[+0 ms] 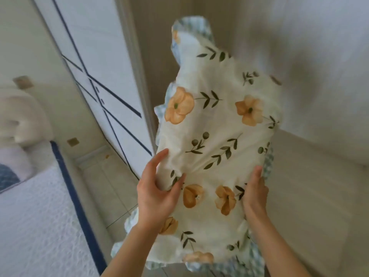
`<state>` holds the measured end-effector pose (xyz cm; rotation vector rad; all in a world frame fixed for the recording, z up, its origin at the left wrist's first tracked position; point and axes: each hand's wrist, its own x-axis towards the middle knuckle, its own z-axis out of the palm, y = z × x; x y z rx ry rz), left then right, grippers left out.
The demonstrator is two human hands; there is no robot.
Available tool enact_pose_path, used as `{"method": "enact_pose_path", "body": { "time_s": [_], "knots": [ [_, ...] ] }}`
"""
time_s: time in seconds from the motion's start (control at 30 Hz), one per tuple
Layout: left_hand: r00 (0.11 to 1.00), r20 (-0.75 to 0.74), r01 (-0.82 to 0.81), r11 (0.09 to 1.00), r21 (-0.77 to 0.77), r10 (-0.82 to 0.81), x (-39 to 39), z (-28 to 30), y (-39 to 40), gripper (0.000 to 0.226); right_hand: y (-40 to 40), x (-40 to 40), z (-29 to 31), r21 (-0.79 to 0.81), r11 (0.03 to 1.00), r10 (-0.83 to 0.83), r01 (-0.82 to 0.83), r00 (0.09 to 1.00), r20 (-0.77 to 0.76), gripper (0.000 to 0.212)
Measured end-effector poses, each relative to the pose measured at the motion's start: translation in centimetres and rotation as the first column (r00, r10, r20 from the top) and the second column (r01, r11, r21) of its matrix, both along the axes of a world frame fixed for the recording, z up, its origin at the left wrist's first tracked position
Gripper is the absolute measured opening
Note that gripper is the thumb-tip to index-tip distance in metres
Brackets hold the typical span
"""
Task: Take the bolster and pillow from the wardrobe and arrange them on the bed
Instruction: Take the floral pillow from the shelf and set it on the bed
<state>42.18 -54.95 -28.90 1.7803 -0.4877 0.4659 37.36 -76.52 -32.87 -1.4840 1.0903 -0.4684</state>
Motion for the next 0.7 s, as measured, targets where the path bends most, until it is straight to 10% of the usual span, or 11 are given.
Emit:
{"method": "enact_pose_path", "body": {
  "time_s": [0.17, 0.33, 0.7],
  "knots": [
    [0.953, 0.233, -0.192, 0.981, -0.024, 0.192, -0.4, 1.5, 5.5, 0.067, 5.4, 2.4, 2.5, 0.019, 0.990, 0.136, -0.143, 0.969, 0.208, 0.091],
    [0.877, 0.283, -0.371, 0.922, -0.111, 0.387, -1.4, 1.4, 11.5, 0.065, 11.1, 3.9, 5.1, -0.198, 0.893, 0.446, -0.403, 0.746, 0.494, 0.093],
    [0.645, 0.052, -0.729, 0.634, -0.258, 0.763, -3.3, -0.9, 23.4, 0.065, 23.5, 9.8, 5.3, -0.461, 0.437, 0.887, -0.772, 0.285, 0.364, 0.100]
  ]
}}
